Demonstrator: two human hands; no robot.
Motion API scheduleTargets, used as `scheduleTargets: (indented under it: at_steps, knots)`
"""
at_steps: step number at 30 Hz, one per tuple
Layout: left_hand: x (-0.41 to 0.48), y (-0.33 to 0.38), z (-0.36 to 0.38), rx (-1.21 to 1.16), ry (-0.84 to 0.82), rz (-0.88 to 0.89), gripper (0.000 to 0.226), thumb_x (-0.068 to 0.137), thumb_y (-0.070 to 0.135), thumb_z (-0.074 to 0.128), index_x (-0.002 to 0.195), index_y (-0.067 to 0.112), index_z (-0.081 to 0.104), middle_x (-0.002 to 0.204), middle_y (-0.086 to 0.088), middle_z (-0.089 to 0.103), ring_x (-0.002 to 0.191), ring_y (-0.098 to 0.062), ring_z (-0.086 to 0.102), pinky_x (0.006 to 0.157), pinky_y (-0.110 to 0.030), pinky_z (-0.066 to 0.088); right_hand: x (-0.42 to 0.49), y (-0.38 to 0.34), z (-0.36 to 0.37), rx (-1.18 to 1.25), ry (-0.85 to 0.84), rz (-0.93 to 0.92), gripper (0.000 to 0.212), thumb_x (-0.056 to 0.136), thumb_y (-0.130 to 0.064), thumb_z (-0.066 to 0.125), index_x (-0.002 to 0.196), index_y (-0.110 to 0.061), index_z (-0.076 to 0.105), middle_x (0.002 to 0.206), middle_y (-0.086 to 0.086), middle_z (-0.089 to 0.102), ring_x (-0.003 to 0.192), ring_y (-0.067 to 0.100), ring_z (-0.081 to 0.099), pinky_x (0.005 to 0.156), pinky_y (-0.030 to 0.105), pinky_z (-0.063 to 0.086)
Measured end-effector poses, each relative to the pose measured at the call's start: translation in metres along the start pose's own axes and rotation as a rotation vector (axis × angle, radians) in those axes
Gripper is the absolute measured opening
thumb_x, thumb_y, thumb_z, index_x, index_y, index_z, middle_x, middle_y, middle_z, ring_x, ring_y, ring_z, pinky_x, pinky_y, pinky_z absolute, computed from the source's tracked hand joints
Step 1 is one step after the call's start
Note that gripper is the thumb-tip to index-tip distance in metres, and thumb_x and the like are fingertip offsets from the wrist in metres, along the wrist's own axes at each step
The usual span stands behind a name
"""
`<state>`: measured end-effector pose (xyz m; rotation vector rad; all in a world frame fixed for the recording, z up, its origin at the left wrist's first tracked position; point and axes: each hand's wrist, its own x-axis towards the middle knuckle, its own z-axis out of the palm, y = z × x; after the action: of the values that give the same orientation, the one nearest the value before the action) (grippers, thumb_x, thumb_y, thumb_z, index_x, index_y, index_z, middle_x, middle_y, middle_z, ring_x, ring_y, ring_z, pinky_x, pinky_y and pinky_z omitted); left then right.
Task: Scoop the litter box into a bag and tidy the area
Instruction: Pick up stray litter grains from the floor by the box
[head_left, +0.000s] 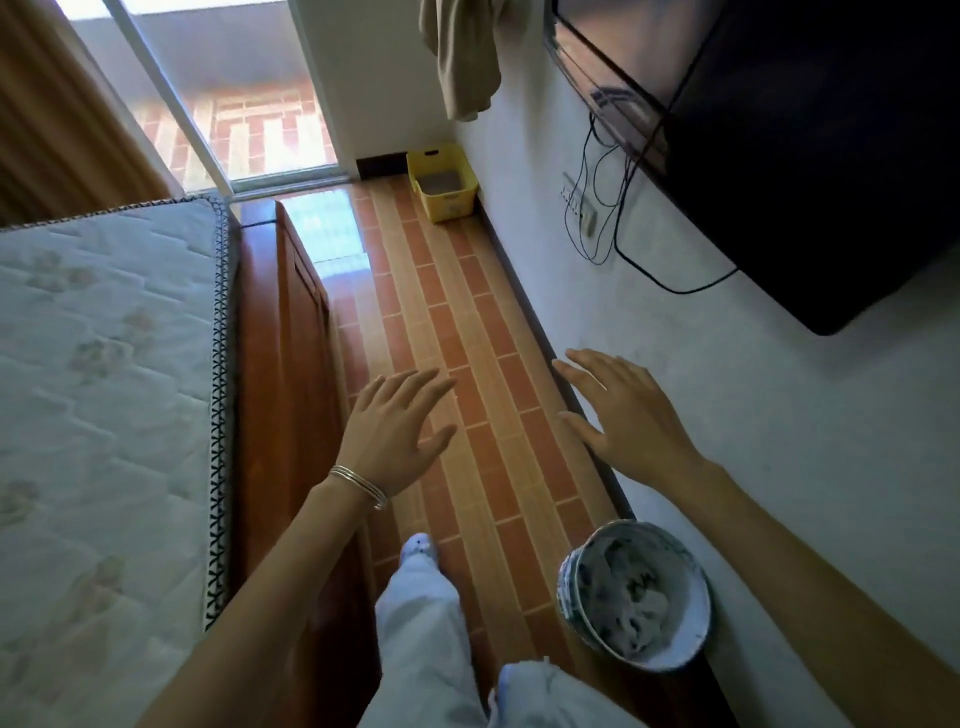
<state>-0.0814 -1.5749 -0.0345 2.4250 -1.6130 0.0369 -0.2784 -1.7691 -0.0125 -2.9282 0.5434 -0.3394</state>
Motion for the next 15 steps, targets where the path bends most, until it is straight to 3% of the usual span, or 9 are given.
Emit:
scheduleTargets:
  at_steps: [8, 15]
  knots:
    - [0.097, -0.122, -0.009, 0.01, -0.04, -0.012, 0.058, 0.086, 0.055, 0.031, 0.133, 0.026, 0.048, 0.135, -0.002, 0.053, 0.123, -0.027, 0.05, 0.103, -0.049, 0.035, 0.149, -0.014, 0.039, 0.031, -0.022, 0.0, 0.053, 0.085, -0.032, 0.063, 0.133, -0.017, 0.047, 0.138, 0.006, 0.048, 0.127, 0.024, 0.045, 0.105, 0.044, 0.033]
    - [0.188, -0.229, -0.038, 0.053, 0.018, 0.018, 0.056, 0.086, 0.052, 0.034, 0.132, 0.024, 0.051, 0.132, -0.003, 0.056, 0.119, -0.028, 0.053, 0.1, -0.05, 0.038, 0.285, -0.025, 0.048, 0.026, 0.058, -0.025, 0.051, 0.086, -0.03, 0.061, 0.133, -0.016, 0.047, 0.136, 0.007, 0.05, 0.125, 0.025, 0.047, 0.103, 0.043, 0.034]
